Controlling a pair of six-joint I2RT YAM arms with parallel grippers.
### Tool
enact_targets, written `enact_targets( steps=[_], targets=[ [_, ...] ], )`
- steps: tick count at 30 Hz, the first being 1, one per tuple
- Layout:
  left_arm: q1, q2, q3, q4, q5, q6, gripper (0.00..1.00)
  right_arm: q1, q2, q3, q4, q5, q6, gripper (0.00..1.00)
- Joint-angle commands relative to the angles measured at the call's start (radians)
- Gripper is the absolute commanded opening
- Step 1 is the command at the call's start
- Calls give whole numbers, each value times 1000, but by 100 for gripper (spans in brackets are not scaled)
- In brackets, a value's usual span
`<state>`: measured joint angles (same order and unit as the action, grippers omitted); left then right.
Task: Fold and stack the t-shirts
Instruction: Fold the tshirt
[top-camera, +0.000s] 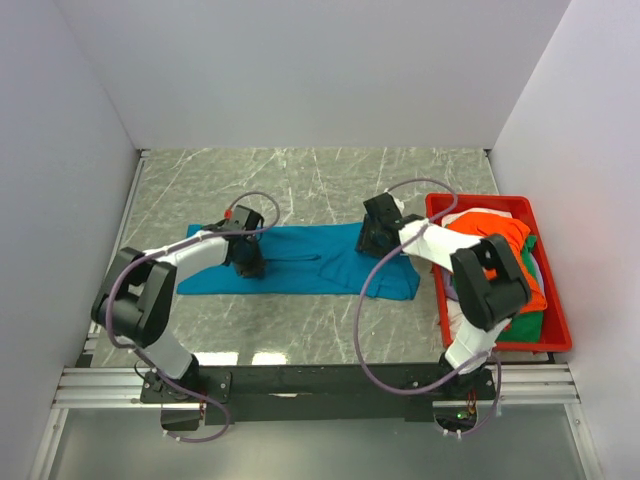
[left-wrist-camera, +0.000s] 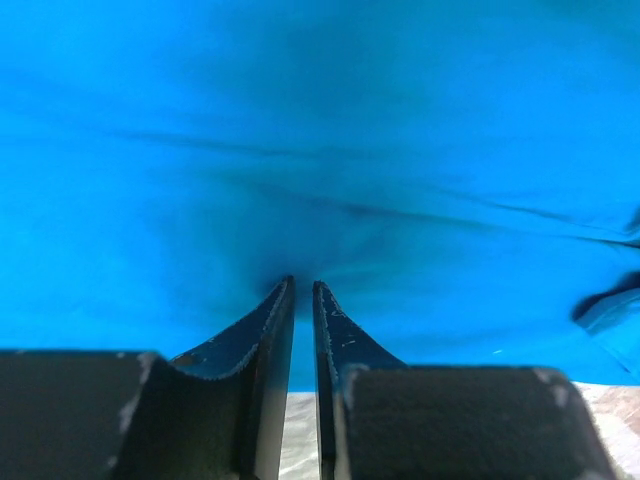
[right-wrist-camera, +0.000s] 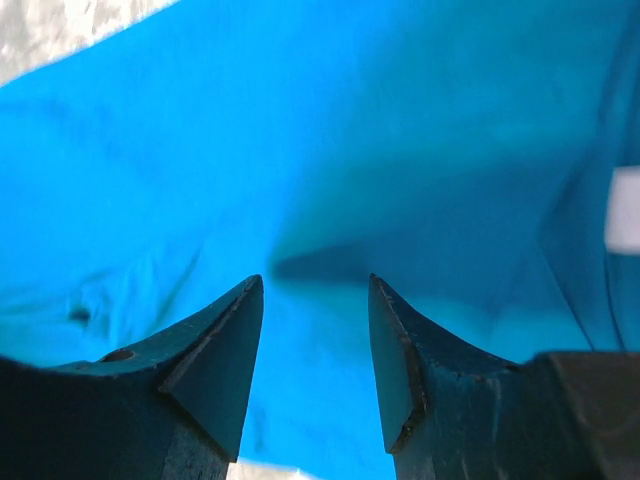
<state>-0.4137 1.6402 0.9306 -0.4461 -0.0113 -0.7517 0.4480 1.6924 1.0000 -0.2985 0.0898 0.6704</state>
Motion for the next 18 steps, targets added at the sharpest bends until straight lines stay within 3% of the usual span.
enact_targets(
  steps=[1, 11, 18],
  targets=[
    [22, -72, -76, 27, -26, -61, 19, -5, 78, 104, -43, 41, -44, 54],
    [-5, -149, -243, 113, 80, -182, 17, -3, 282, 330, -128, -5, -110, 53],
    [-212, -125, -228, 162, 89, -293, 17, -5, 441, 598, -232, -56, -193, 53]
  ],
)
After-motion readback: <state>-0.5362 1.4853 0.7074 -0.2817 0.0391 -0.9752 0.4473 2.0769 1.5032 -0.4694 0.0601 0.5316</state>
